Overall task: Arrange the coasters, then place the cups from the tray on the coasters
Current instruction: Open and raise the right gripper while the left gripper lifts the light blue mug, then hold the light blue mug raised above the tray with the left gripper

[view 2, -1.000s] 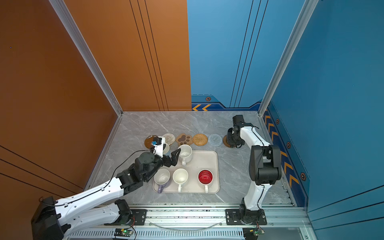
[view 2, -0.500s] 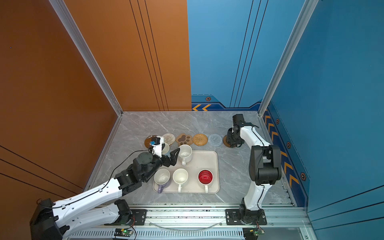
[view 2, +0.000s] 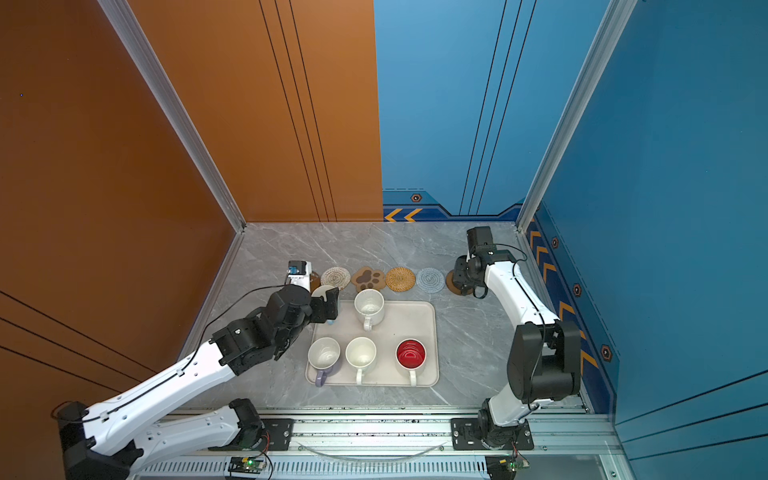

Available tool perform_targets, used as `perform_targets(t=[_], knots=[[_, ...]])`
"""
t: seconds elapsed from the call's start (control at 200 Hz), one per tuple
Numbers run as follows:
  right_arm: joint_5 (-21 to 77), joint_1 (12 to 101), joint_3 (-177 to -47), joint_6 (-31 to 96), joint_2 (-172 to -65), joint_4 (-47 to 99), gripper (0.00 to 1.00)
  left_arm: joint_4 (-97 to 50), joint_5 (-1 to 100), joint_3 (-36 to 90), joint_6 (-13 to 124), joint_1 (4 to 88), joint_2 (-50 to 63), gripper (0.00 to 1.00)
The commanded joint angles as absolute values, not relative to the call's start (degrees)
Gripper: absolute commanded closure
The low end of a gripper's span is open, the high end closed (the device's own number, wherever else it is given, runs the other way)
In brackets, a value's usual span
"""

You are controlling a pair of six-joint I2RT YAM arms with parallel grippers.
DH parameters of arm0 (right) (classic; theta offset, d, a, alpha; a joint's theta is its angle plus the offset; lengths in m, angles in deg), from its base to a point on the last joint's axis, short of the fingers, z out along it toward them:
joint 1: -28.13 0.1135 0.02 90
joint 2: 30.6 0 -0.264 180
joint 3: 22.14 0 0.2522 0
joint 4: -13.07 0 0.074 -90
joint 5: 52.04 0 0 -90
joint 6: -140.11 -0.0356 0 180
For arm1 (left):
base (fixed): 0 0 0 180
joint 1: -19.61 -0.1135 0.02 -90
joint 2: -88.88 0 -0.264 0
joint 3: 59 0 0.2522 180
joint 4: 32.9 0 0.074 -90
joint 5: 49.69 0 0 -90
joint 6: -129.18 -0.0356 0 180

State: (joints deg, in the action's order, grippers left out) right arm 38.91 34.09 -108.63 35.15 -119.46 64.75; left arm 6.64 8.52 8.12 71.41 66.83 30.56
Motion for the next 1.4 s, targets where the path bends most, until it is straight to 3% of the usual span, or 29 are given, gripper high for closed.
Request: perform_targets(t=[0.0, 0.265, 0.471, 0.581, 0.611, 0.821, 1.392], knots=[[43.4, 37.4, -107.3, 30.9, -114.1, 63.8, 0.43, 20.7, 7.0, 9.6, 80.1, 65.6, 28.9, 0.06], [46.9, 45.3, -106.5, 25.5, -105.6, 58.3, 0.42, 26.3, 14.0, 10.6, 87.8, 63.8, 23.1, 0.11], [44.1, 47.8, -101.1, 22.2, -101.6, 51.2, 0.44, 26.2, 15.9, 12.4, 89.2, 63.8, 17.9, 0.13], [42.8, 48.3, -98.6, 21.6, -100.8, 48.5, 0.45, 26.1, 16.0, 12.9, 89.9, 63.6, 15.1, 0.12], [42.2, 48.3, -97.8, 21.5, -100.8, 47.6, 0.45, 26.0, 16.2, 12.9, 90.4, 63.4, 14.5, 0.18], [40.3, 48.3, -95.6, 21.3, -102.2, 45.3, 0.46, 20.4, 20.3, 11.2, 91.2, 62.0, 10.5, 0.26], [37.8, 46.0, -93.2, 21.1, -102.3, 43.1, 0.47, 13.5, 21.8, 9.9, 90.3, 57.8, 5.7, 0.38]])
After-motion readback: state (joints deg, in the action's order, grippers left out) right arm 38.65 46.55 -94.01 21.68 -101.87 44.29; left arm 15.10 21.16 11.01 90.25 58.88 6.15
